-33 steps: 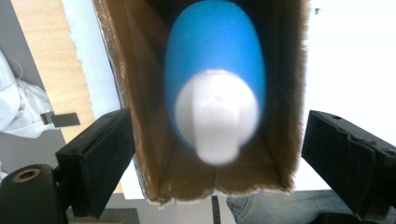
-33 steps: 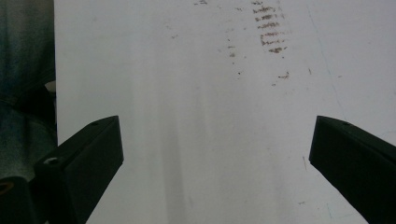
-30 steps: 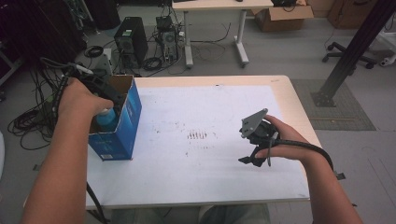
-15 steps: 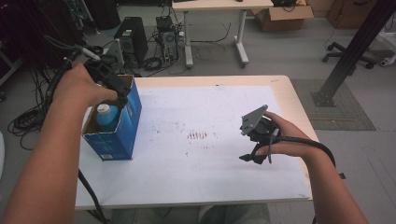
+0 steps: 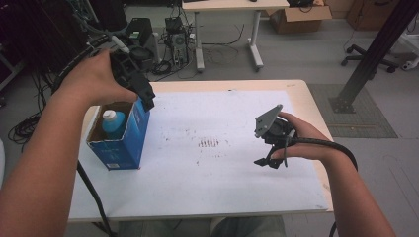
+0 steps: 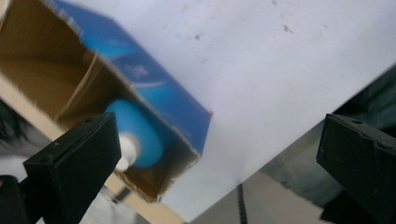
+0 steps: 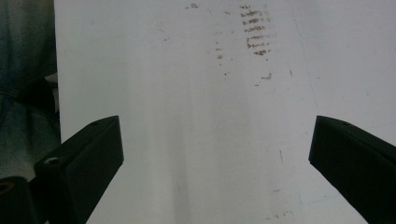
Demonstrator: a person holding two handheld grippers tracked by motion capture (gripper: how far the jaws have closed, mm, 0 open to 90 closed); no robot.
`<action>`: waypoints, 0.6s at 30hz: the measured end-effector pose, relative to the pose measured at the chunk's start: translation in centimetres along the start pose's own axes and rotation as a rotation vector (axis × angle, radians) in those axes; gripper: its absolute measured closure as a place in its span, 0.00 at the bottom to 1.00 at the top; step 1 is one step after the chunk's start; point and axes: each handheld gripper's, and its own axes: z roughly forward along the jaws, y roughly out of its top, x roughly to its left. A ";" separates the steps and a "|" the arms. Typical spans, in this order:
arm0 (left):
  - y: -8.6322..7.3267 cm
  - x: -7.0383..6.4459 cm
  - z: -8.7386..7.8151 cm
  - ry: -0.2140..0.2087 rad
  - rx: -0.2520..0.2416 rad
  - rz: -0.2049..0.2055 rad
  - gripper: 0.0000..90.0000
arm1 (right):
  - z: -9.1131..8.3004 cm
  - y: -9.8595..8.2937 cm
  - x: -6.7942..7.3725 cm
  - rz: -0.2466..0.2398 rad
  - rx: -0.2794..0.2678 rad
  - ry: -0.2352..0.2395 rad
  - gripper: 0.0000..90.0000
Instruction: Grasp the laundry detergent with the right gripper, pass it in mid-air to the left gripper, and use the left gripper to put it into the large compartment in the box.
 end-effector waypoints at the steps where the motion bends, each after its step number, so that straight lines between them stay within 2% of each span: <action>1: 0.2 -0.5 0.1 -0.001 -0.008 0.045 0.00 | -0.1 0.1 0.0 -0.002 0.003 -0.002 0.03; 4: 0.4 -1.3 0.3 -0.006 -0.006 0.112 0.00 | -0.5 0.3 0.0 -0.006 0.009 -0.007 0.03; 8: 0.6 -2.3 0.7 -0.052 -0.021 0.194 0.00 | -0.8 0.6 0.3 -0.012 0.025 -0.012 0.03; 10: 0.6 -2.8 0.9 -0.048 -0.030 0.249 0.00 | -0.9 0.7 0.4 -0.013 0.037 -0.009 0.03; 11: 0.6 -3.0 1.1 -0.056 -0.027 0.265 0.00 | -1.0 0.7 0.4 -0.010 0.046 -0.008 0.03; 15: 0.6 -3.6 1.9 -0.041 -0.003 0.353 0.00 | -1.2 0.6 0.4 -0.003 0.076 -0.003 0.04; 17: 0.5 -3.9 2.2 -0.053 0.002 0.399 0.00 | -1.4 0.5 0.4 0.008 0.097 -0.001 0.04; 18: 0.4 -4.2 2.3 -0.045 -0.003 0.432 0.00 | -1.5 0.5 0.4 0.007 0.106 0.000 0.04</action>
